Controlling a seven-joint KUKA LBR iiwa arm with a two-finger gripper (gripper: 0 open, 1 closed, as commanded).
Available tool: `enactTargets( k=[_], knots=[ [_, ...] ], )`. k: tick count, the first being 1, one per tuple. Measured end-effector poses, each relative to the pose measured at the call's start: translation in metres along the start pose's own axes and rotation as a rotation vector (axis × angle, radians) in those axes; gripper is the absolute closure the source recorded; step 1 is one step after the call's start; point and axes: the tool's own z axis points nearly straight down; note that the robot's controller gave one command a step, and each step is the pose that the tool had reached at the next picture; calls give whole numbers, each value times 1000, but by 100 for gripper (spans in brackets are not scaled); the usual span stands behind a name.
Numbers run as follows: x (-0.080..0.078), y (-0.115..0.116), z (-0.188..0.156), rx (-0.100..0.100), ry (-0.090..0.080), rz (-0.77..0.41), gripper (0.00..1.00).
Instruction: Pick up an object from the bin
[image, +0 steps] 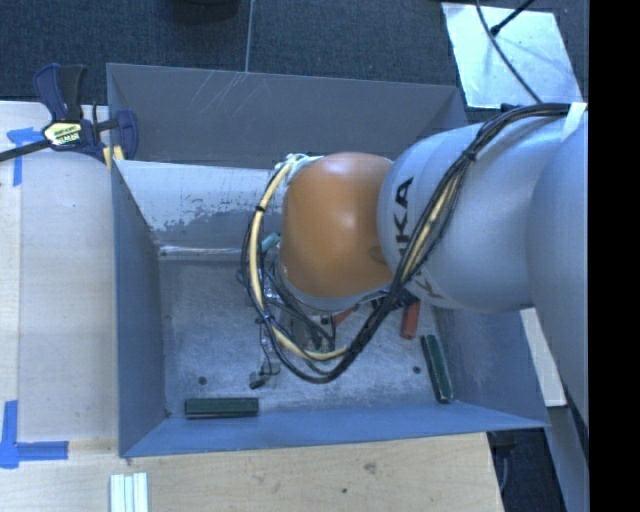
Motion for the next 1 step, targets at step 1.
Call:
enactTargets(
  k=[1],
  knots=[
    [-5, 33, 107, 0, 6, -553, 0]
  ],
)
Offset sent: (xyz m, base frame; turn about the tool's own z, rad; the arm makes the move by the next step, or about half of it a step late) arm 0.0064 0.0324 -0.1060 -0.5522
